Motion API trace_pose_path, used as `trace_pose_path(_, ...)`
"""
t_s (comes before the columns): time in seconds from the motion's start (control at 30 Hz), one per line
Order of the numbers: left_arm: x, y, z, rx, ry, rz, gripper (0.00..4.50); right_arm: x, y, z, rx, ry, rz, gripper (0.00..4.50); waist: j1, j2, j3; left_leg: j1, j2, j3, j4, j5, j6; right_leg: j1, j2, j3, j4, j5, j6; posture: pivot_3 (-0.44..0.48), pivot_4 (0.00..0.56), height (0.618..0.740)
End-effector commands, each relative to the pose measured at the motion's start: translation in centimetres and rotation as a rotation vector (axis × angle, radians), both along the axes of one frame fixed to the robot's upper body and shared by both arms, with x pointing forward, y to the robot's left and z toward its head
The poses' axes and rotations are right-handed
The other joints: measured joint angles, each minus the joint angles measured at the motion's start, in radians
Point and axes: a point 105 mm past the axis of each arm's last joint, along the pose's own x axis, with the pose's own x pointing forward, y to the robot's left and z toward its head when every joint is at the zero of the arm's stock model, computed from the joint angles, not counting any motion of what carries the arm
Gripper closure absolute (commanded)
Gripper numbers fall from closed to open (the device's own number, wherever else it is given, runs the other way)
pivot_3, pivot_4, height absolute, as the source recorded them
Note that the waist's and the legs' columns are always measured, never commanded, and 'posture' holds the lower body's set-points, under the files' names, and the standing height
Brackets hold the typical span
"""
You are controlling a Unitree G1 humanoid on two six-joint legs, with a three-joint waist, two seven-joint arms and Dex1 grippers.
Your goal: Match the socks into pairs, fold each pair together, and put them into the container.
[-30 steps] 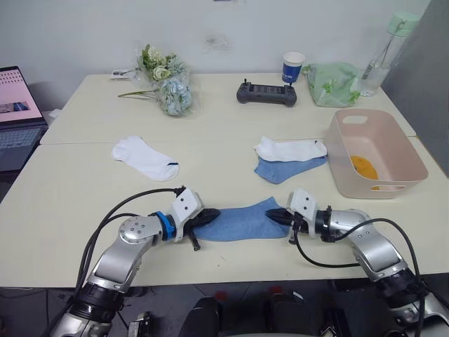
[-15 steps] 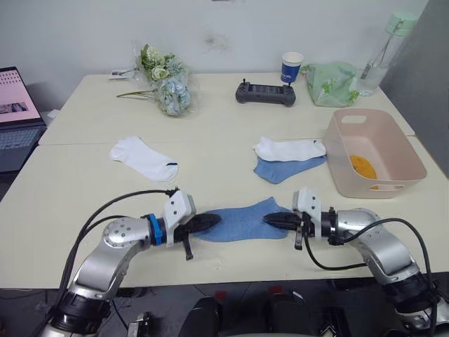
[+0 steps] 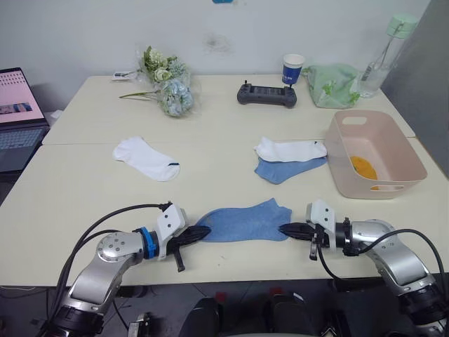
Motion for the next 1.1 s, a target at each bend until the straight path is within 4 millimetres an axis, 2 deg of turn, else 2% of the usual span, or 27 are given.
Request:
trace_pose_path(0.03, 0.5, -0.2, 2.5, -0.054, -0.059, 0.012, 4.47, 0.2, 0.3, 2.9, 0.118, -0.005, -0.031, 4.5, 0.0, 0.0, 0.0, 0.0, 0.0, 0.0, 0.0, 0.0, 0.0, 0.0, 0.0, 0.0, 0.0, 0.0, 0.0, 0.0, 0.15, 0.74)
trace_pose_path(0.1, 1.3, 0.5, 4.2, -0.108, -0.082, 0.072, 4.47, 0.8, 0.0, 4.7, 0.178, -0.031, -0.077, 4.5, 0.0, 0.0, 0.0, -0.002, 0.0, 0.0, 0.0, 0.001, -0.002, -0.002, 0.0, 0.0, 0.0, 0.0, 0.0, 0.0, 0.15, 0.74)
trace_pose_path(0.17, 1.9, 1.7, 5.7, -0.159, -0.101, 0.143, 4.1, 1.9, -0.8, 6.3, 0.214, -0.102, -0.161, 4.12, -0.001, 0.0, 0.0, -0.004, 0.001, -0.002, 0.0, 0.002, -0.004, -0.003, 0.0, 0.0, 0.0, 0.0, 0.0, 0.0, 0.15, 0.74)
trace_pose_path(0.23, 2.5, 3.2, 6.3, -0.183, -0.119, 0.228, 3.6, 3.1, -2.0, 7.0, 0.228, -0.166, -0.261, 3.57, -0.001, 0.0, 0.0, -0.003, 0.0, -0.002, 0.0, 0.002, -0.004, -0.003, 0.0, 0.0, 0.0, 0.0, 0.0, 0.0, 0.15, 0.74)
trace_pose_path(0.4, 4.4, 8.1, 6.8, -0.204, -0.229, 0.532, 1.96, 4.5, -3.7, 5.7, 0.145, -0.236, -0.387, 1.76, 0.0, 0.0, 0.0, -0.003, 0.0, -0.001, 0.0, 0.002, -0.004, -0.003, 0.0, -0.001, 0.0, 0.0, 0.0, 0.0, 0.15, 0.74)
trace_pose_path(0.5, 4.5, 9.7, 6.0, -0.216, -0.252, 0.654, 0.91, 5.1, -4.5, 4.8, 0.132, -0.252, -0.461, 0.63, 0.0, 0.0, 0.0, -0.003, 0.0, 0.0, 0.0, 0.002, -0.004, -0.003, 0.0, 0.0, 0.0, 0.0, 0.0, 0.0, 0.15, 0.74)
trace_pose_path(0.57, 4.1, 10.1, 5.2, -0.208, -0.253, 0.705, 0.38, 5.4, -4.8, 4.4, 0.129, -0.258, -0.501, 0.06, -0.001, 0.0, 0.0, -0.003, 0.0, 0.001, 0.0, 0.002, -0.004, -0.003, 0.0, 0.0, 0.0, 0.0, 0.0, 0.0, 0.15, 0.74)
trace_pose_path(0.6, 3.9, 10.2, 4.8, -0.206, -0.25, 0.718, 0.1, 5.4, -4.9, 4.1, 0.127, -0.258, -0.507, 0.0, -0.002, 0.0, 0.0, -0.003, 0.0, 0.001, 0.0, 0.002, -0.004, -0.003, 0.0, 0.001, 0.0, 0.0, 0.0, 0.0, 0.15, 0.74)
trace_pose_path(0.63, 3.7, 10.1, 4.5, -0.208, -0.246, 0.724, 0.02, 5.4, -4.8, 3.9, 0.124, -0.261, -0.513, 0.0, -0.002, 0.0, 0.0, -0.003, 0.0, 0.001, 0.0, 0.002, -0.004, -0.004, 0.0, 0.001, 0.0, 0.0, 0.0, 0.0, 0.15, 0.74)
trace_pose_path(0.77, 3.5, 9.9, 4.2, -0.195, -0.25, 0.719, 0.02, 5.4, -4.3, 3.5, 0.105, -0.262, -0.501, 0.0, 0.0, 0.0, 0.0, -0.003, 0.0, 0.001, 0.0, 0.002, -0.004, -0.004, 0.0, 0.001, 0.0, 0.0, 0.0, 0.0, 0.15, 0.74)
trace_pose_path(0.87, 3.8, 9.2, 5.1, -0.198, -0.264, 0.678, 0.02, 6.3, -3.4, 3.9, 0.076, -0.3, -0.476, 0.0, -0.002, 0.0, 0.0, -0.003, 0.0, 0.001, 0.0, 0.002, -0.004, -0.003, 0.0, 0.001, 0.0, 0.0, 0.0, 0.0, 0.15, 0.74)
trace_pose_path(1.0, 4.1, 6.0, 6.5, -0.186, -0.283, 0.51, 0.02, 7.8, -0.4, 5.4, 0.075, -0.328, -0.399, 0.0, -0.004, 0.0, 0.0, -0.003, 0.001, 0.002, 0.0, 0.002, -0.004, -0.004, 0.001, 0.001, 0.001, 0.0, 0.0, 0.0, 0.15, 0.74)
trace_pose_path(1.1, 4.5, 3.6, 8.3, -0.209, -0.337, 0.405, 0.02, 9.5, 0.9, 6.0, 0.017, -0.385, -0.391, 0.0, -0.003, 0.0, 0.0, -0.003, 0.001, 0.002, 0.0, 0.002, -0.004, -0.004, 0.001, 0.001, 0.001, 0.0, 0.0, 0.0, 0.15, 0.74)
